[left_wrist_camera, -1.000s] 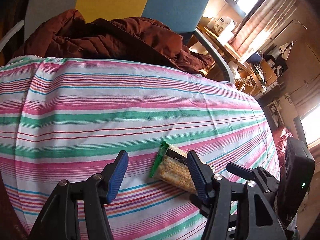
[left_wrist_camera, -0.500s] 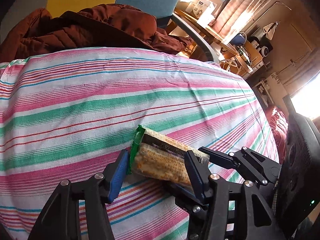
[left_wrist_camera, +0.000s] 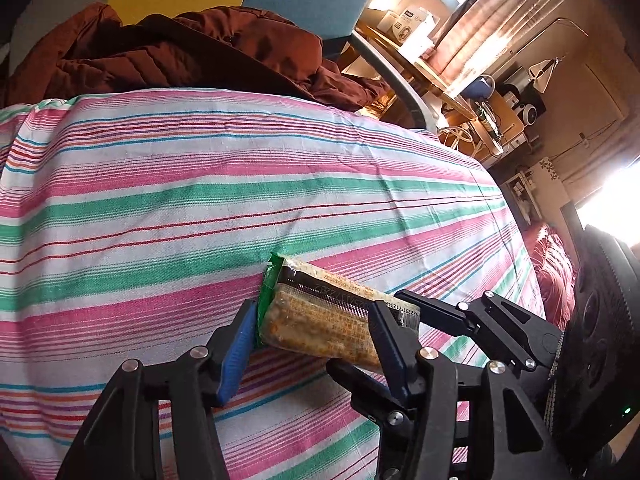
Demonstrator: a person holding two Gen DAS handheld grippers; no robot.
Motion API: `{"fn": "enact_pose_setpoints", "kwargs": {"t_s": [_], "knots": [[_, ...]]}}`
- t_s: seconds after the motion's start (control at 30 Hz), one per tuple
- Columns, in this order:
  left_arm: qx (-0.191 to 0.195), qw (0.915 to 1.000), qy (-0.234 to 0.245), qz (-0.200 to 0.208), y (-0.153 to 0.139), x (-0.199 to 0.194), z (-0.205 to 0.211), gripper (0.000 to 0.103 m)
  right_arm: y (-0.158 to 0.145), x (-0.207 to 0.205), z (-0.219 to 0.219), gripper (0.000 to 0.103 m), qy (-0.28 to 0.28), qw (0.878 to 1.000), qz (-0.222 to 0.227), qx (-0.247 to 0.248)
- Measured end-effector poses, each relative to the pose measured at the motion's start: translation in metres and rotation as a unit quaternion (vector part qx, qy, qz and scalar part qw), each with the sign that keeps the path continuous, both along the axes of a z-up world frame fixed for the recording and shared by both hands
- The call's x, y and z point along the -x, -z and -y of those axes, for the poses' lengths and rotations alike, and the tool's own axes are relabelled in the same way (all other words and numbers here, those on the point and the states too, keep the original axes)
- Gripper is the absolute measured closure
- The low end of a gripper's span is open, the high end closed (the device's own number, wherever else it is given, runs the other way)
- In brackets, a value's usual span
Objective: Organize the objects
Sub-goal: 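Carry the granola snack bar toward the gold tray with the left gripper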
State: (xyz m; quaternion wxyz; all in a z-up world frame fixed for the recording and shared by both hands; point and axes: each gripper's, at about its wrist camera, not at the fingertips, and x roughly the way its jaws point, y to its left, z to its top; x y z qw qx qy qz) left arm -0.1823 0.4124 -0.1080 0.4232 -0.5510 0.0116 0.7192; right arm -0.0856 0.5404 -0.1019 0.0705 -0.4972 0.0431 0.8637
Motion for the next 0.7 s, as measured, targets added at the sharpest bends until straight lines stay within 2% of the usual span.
{"fn": "enact_pose_setpoints", "kwargs": {"t_s": [0.7], "knots": [[-0.027, 0.9986, -0.025, -0.037, -0.063, -0.031, 0.07, 0.047, -0.05, -0.018, 0.052, 0.039, -0.059, 0.998, -0.035, -0.012]]}}
